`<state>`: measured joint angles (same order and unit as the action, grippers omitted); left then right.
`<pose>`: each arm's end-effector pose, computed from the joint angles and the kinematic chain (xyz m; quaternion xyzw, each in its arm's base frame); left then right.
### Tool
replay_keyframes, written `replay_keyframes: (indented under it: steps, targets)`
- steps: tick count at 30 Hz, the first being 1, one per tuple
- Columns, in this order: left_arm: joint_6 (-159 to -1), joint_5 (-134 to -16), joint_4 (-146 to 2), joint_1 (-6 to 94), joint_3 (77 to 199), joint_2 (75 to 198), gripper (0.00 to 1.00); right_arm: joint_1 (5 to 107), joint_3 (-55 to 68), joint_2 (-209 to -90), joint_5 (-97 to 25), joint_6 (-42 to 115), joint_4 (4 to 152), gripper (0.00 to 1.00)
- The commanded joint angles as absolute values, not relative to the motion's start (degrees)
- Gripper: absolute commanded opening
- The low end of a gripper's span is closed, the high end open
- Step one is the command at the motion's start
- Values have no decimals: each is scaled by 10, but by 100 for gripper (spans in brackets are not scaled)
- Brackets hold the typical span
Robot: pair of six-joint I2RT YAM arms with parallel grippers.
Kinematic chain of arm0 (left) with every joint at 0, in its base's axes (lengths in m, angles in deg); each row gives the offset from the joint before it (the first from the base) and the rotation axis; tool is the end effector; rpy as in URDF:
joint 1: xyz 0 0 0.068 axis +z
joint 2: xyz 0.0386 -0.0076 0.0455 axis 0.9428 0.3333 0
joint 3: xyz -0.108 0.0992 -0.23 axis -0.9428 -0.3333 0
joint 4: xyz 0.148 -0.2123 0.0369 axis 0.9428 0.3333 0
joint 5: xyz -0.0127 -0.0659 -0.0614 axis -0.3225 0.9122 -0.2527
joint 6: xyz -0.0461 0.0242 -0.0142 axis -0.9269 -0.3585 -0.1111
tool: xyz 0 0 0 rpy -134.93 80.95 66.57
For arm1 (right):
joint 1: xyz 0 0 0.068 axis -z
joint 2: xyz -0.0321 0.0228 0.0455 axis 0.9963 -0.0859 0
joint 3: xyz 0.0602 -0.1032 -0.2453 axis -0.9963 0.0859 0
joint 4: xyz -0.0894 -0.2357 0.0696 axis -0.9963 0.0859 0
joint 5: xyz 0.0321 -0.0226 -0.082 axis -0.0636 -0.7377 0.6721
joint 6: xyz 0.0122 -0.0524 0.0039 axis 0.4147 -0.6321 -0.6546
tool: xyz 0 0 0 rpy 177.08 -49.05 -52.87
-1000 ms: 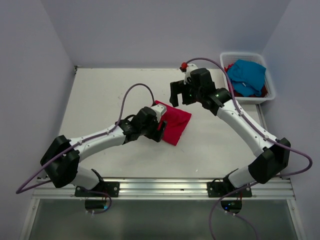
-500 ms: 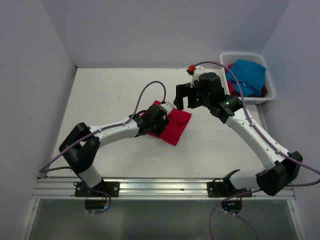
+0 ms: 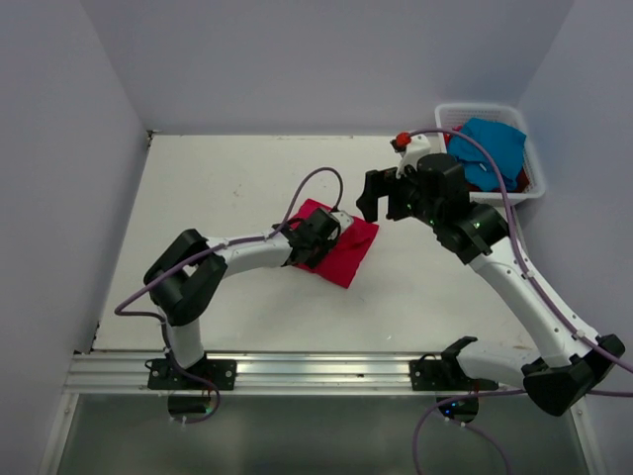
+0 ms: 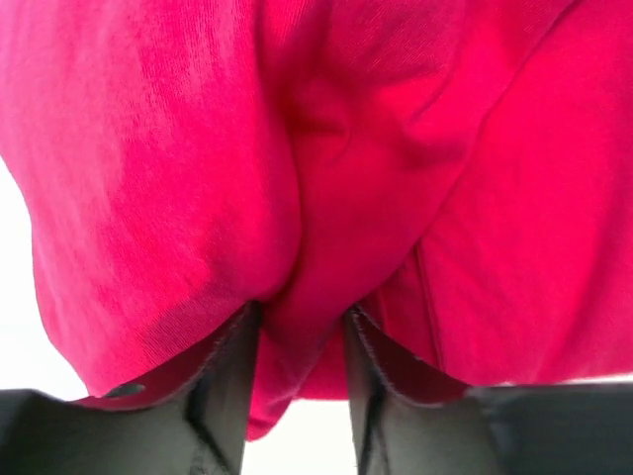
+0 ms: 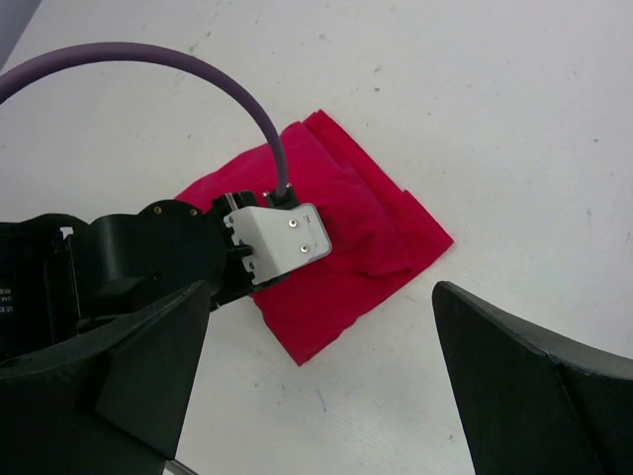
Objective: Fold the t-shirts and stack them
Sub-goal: Flatten out the tshirt
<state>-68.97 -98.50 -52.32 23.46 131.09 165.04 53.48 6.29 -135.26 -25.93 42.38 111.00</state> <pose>0.2604 -0.2664 0.1695 0.3443 0.8867 0.0026 0.3085 0.2130 0.1296 0.4068 -0.1300 0.8322 0.1895 0.5046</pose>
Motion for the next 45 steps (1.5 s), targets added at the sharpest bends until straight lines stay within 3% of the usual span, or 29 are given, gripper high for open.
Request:
replay_keyframes:
  steps: [1, 7, 17, 25, 34, 37, 39, 45]
  targets:
    - [-670, -999, -534, 230, 1335, 1670, 41, 533, 72, -1341, -247, 427, 1124, 99]
    - [-682, -1050, -537, 230, 1349, 1674, 0, 533, 78, -1332, -244, 428, 1131, 99]
    - [-704, -1142, -483, 229, 1464, 1550, 0, 533, 90, -1327, -239, 426, 1133, 99]
    - [-662, -1251, -459, 275, 1624, 1561, 0, 533, 104, -1331, -234, 429, 1129, 99]
    - [-683, -1236, -400, 306, 1681, 1534, 0, 533, 144, -1379, -242, 445, 1082, 99]
    - [-711, -1216, -378, 305, 1689, 1523, 0, 533, 161, -1407, -296, 466, 1033, 99]
    - [-712, -1212, -377, 304, 1679, 1513, 0, 533, 193, -1436, -416, 488, 973, 99]
    - [-712, -1220, -369, 304, 1670, 1499, 0, 522, 237, -1511, -475, 519, 864, 99]
